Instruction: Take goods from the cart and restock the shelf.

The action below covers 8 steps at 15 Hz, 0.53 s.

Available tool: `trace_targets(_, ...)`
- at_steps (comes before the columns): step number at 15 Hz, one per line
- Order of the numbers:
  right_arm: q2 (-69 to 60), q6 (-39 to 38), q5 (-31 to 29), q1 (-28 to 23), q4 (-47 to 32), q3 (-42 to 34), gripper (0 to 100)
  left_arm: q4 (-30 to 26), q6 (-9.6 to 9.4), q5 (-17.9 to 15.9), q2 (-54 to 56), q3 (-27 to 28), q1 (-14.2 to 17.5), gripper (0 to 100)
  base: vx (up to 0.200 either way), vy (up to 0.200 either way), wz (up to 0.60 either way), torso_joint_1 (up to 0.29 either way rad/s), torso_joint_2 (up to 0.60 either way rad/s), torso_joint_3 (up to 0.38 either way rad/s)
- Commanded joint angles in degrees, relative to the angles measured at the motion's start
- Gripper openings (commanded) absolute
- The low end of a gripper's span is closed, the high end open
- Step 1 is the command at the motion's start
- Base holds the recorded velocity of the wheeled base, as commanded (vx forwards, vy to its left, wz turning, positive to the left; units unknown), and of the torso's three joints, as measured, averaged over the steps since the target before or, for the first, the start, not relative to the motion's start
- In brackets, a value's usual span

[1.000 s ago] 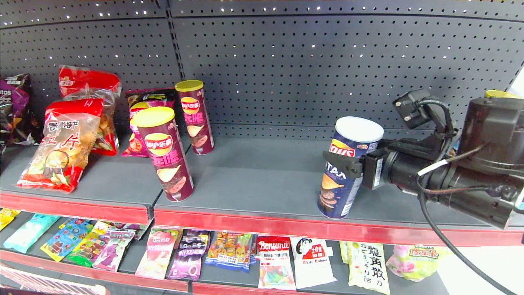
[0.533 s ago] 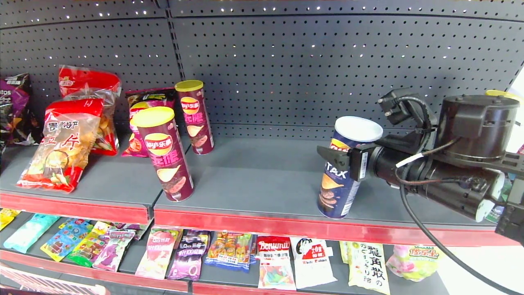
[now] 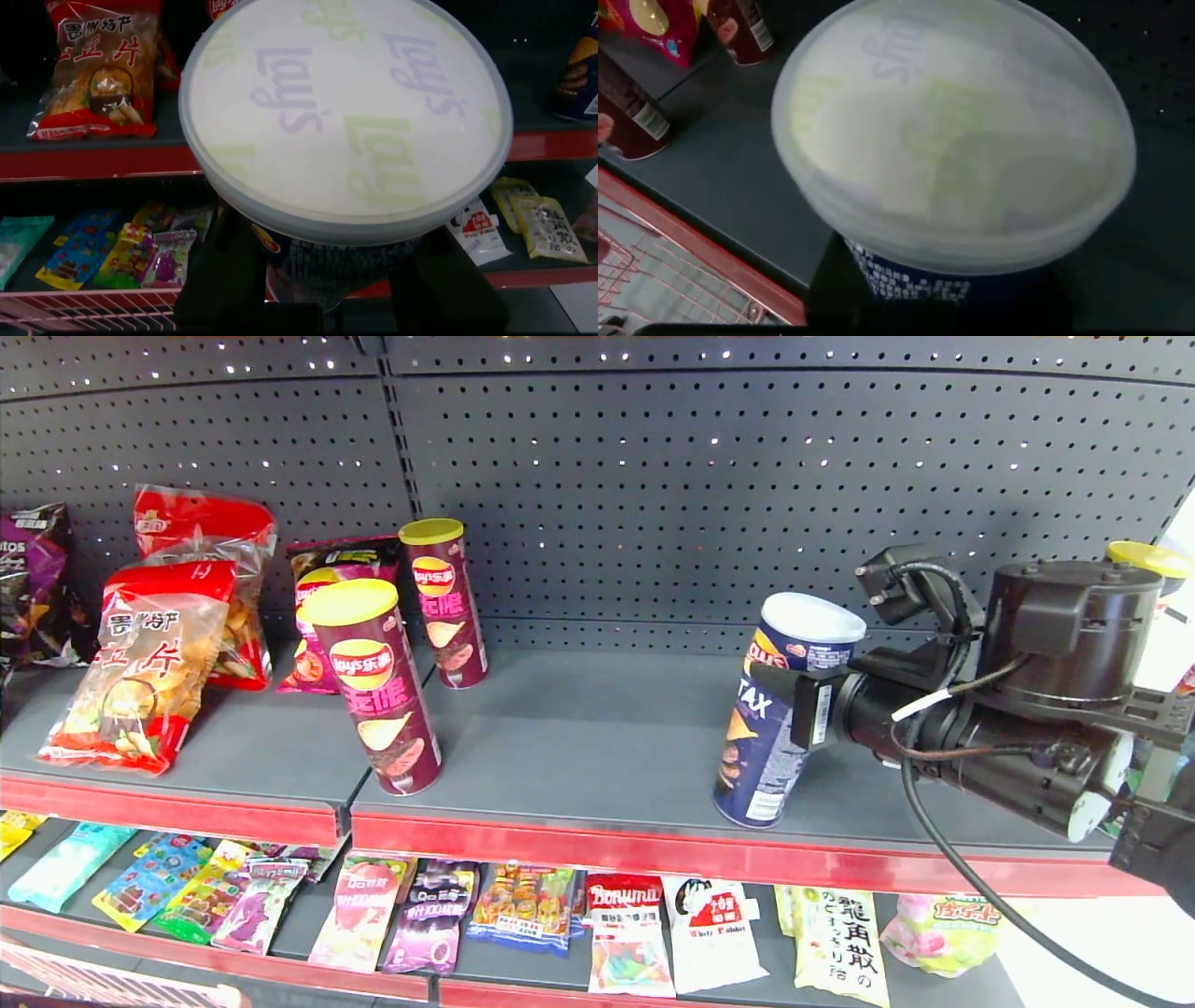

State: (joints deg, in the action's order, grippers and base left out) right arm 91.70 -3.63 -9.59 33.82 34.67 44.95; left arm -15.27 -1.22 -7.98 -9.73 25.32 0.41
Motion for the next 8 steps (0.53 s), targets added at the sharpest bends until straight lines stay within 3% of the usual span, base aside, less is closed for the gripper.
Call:
trace_targets(1,-0.38,0.03,0.63,0.02,-0.04,0.14,0,-0.02,0.08,-0.01,-0.12,-0.01,0.02,0,0.0,0.0,0.0,0.0,0.0,0.0)
trace_targets(5,-2.58,3.11,19.97,-5.87,-0.13,0.4,0,-0.02,-0.01,-0.19,-0.12,-0.01,0.02,0,0.0,0.0,0.0,0.0,0.0,0.0)
trace_targets(6,-2.4,3.9,22.25,-6.83,-0.13,0.49,0,-0.02,-0.01,-0.19,-0.2,-0.01,0.02,0,0.0,0.0,0.0,0.0,0.0,0.0)
trace_targets(7,-2.05,6.27,30.78,-10.17,-0.13,1.02,0,-0.02,-0.01,-0.19,-0.12,-0.01,0.02,0,0.0,0.0,0.0,0.0,0.0,0.0)
trace_targets(8,-1.79,8.12,35.61,-11.93,-0.22,1.37,0,-0.02,-0.01,-0.19,-0.12,-0.01,0.02,0,0.0,0.0,0.0,0.0,0.0,0.0)
